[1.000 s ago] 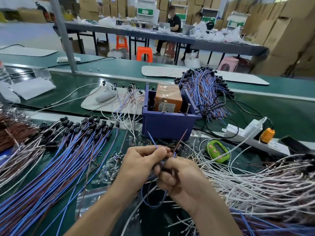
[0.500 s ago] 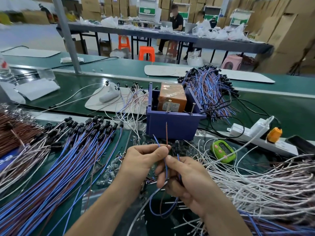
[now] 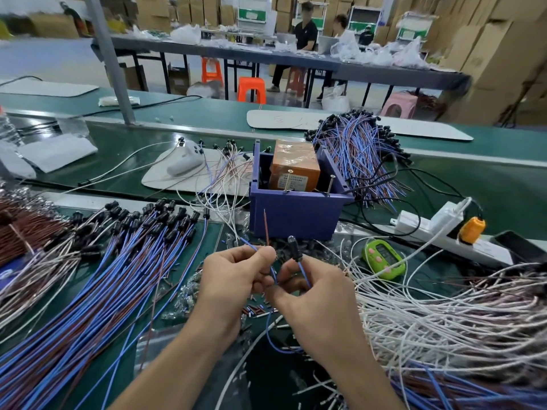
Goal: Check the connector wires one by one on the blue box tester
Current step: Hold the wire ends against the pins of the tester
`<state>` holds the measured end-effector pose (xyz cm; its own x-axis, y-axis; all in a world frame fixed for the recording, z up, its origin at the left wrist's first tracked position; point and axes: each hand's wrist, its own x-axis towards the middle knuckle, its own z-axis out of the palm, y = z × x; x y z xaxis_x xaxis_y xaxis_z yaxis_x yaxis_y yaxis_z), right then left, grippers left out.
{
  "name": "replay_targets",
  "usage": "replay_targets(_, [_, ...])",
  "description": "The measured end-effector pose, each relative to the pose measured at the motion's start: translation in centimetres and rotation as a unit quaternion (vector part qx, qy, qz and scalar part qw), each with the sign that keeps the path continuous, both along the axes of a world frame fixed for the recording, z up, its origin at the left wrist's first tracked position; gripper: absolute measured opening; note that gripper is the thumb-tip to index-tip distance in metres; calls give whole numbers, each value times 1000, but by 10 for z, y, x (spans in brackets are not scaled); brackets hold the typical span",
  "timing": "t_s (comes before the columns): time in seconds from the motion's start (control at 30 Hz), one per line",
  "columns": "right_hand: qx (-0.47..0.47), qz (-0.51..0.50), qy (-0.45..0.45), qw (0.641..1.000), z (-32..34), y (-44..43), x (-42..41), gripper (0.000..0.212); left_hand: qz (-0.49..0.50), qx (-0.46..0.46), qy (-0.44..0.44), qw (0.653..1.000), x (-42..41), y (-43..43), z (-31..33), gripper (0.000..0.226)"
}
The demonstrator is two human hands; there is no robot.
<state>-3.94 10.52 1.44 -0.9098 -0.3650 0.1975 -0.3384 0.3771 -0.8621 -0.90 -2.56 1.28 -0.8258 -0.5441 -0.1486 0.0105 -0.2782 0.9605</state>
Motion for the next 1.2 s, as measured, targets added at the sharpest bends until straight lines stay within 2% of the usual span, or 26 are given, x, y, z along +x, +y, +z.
replay_targets(0.07, [-29, 7, -44, 999, 1, 0, -2, 16, -49, 39, 20, 998, 2, -3, 3, 7])
replay_targets(0.17, [-83, 18, -133, 987, 2, 0, -5, 13, -98, 34, 31, 994, 2, -10, 3, 28])
replay_targets(0.23, [-104, 18, -169, 980, 3, -1, -6, 12, -101, 23, 26, 994, 1, -13, 2, 32])
replay_targets(0.3, [-141, 6, -204, 969, 4, -1, -7, 21, -95, 16, 17, 995, 0, -14, 1, 34])
replay_targets(0.43, [-270, -10, -300, 915, 12, 4, -14, 31, -79, 34, 18, 996, 2, -17, 1, 35])
replay_targets(0.57, [-354, -41, -318, 878, 16, 8, -19, 34, -28, 29, 31, 999, 3, -17, 6, 35])
replay_targets(0.67, [-376, -65, -322, 867, 16, 9, -19, 24, 3, 22, 24, 999, 5, -16, 8, 4])
replay_targets(0.73, [-381, -75, -318, 865, 16, 10, -18, 23, 37, 12, 18, 999, 7, -15, 8, 15])
replay_targets(0.87, [-389, -99, -313, 861, 18, 13, -19, 24, 59, 3, 32, 998, 6, -14, 9, 9])
replay_targets(1.07, [-394, -126, -312, 855, 16, 19, -25, 25, 85, -15, 46, 995, 2, -17, 7, 15])
replay_targets(1.2, [-387, -69, -331, 858, 17, 22, -28, 13, 90, -32, 58, 994, 1, -18, 6, 18])
